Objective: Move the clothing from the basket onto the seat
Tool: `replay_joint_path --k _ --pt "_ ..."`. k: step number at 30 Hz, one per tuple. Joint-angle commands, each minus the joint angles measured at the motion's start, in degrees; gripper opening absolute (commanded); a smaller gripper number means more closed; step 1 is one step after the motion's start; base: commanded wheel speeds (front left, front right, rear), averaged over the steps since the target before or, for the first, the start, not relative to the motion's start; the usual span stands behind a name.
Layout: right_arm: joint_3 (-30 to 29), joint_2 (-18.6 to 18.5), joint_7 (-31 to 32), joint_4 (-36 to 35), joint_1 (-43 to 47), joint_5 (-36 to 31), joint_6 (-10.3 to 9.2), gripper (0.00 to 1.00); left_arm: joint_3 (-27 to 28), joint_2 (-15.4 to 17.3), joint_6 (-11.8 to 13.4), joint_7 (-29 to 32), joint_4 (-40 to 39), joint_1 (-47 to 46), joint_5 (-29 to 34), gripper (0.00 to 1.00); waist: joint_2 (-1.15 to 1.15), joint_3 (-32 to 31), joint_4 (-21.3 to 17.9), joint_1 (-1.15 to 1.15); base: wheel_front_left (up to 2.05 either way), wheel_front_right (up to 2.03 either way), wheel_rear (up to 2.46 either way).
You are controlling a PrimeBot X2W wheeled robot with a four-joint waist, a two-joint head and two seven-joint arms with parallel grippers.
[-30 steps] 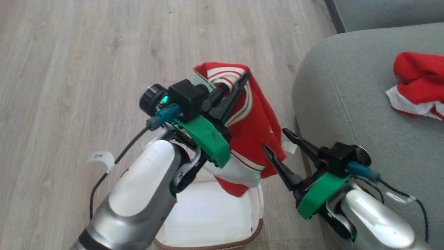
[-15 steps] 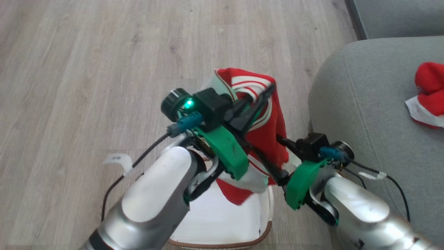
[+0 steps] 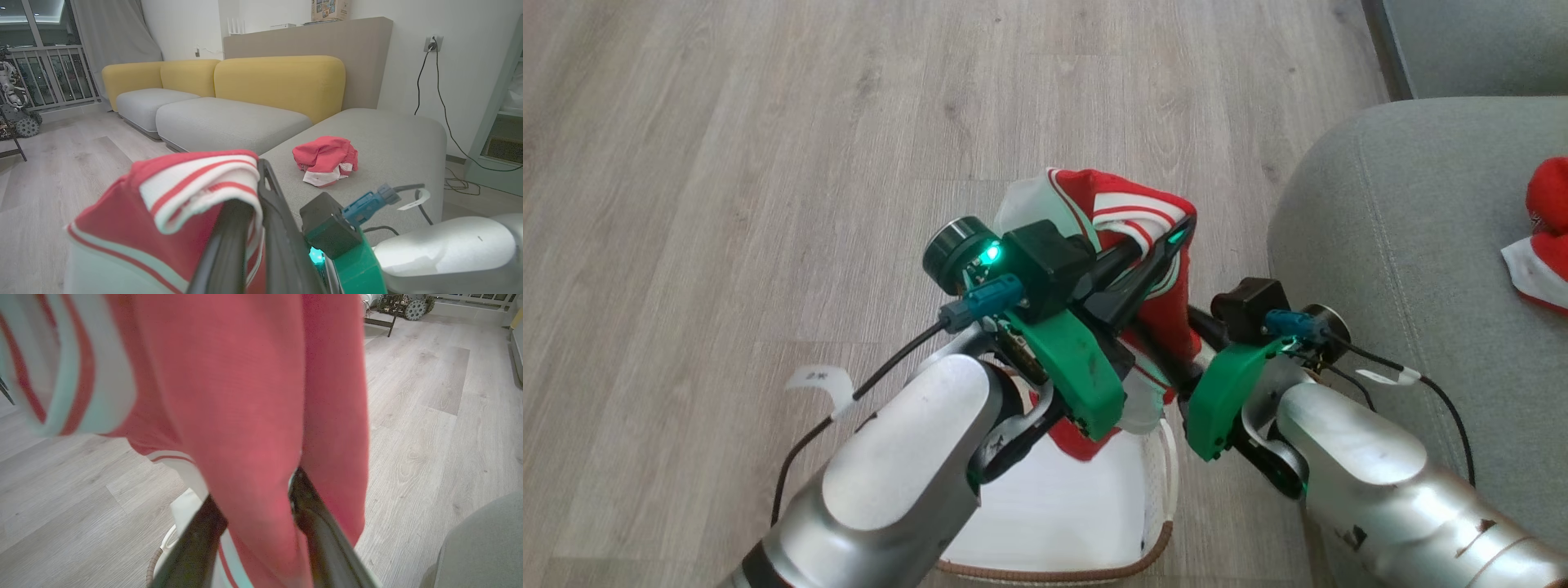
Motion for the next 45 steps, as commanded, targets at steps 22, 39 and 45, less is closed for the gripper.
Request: replay_joint_path --k 22,39,45 --pt "-22.19 -3.79 -0.77 -18.74 9.59 -7.04 -0.01 0.0 2.87 2.82 2.73 -2.15 2.34 1.85 -2.51 0.0 0.0 0.39 -2.45 0.0 0.0 0.0 0.0" --pt "-38.09 -7.7 -0.77 -33.14 17.87 -12.32 -0.01 0.0 -2.83 1.03 1.33 -6.65 5.7 4.05 -2.38 1.0 0.0 1.39 -13.14 0.0 0.0 0.0 0.0" --pt "-42.17 -8.49 -0.77 -36.6 18.87 -12.63 -0.01 0.0 -3.06 1.73 2.08 -7.38 7.1 2.88 -1.13 1.0 0.0 2.21 -19.06 0.0 0.0 0.0 0.0"
